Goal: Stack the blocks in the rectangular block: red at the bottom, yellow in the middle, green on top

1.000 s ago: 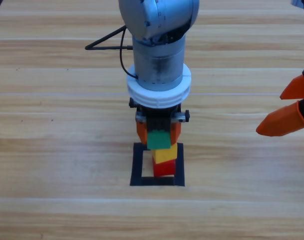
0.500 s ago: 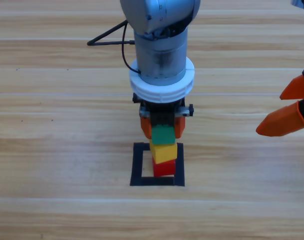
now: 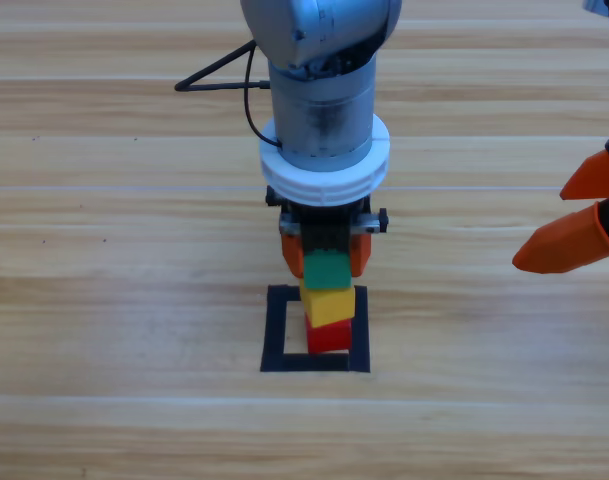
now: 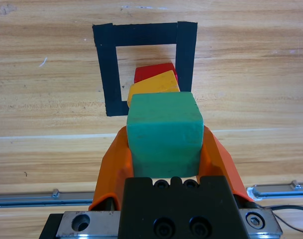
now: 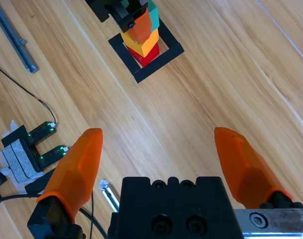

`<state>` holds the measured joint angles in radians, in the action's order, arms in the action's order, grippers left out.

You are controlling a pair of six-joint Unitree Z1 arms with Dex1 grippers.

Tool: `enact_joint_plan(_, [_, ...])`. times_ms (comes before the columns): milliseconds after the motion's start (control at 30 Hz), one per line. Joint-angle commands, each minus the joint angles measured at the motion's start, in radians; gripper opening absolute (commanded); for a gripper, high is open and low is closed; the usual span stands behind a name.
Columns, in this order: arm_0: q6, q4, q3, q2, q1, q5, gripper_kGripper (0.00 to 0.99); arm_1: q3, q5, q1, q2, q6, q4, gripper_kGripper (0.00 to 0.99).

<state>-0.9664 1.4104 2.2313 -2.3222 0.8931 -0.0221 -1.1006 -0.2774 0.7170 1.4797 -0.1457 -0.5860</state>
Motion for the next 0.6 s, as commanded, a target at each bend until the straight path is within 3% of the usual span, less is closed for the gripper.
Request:
enact_joint_plan(33, [0.008,0.005,-0.016,-0.060,0.021,0.008,0.000,0.008,-0.022,-0.010,0.056,-0.005,-0.009,0.989])
enact_joint_plan(467, [0.008,0.005,-0.019,-0.055,0.021,0.008,0.021,0.008,-0.022,-0.010,0.050,-0.006,-0.014,0.989])
enact_joint_plan(500, [0.008,0.005,-0.021,-0.051,0.021,0.008,0.120,0.008,-0.022,-0.010,0.050,-0.006,-0.014,0.989])
enact_joint_plan(533, [0.008,0.005,-0.016,-0.046,0.021,0.008,0.290,0.008,-0.022,-0.010,0.048,-0.006,-0.014,0.989])
enact_joint_plan(600, [0.005,0.005,-0.016,-0.037,0.021,0.010,0.838,0.008,-0.022,-0.010,0.047,-0.006,-0.015,0.989])
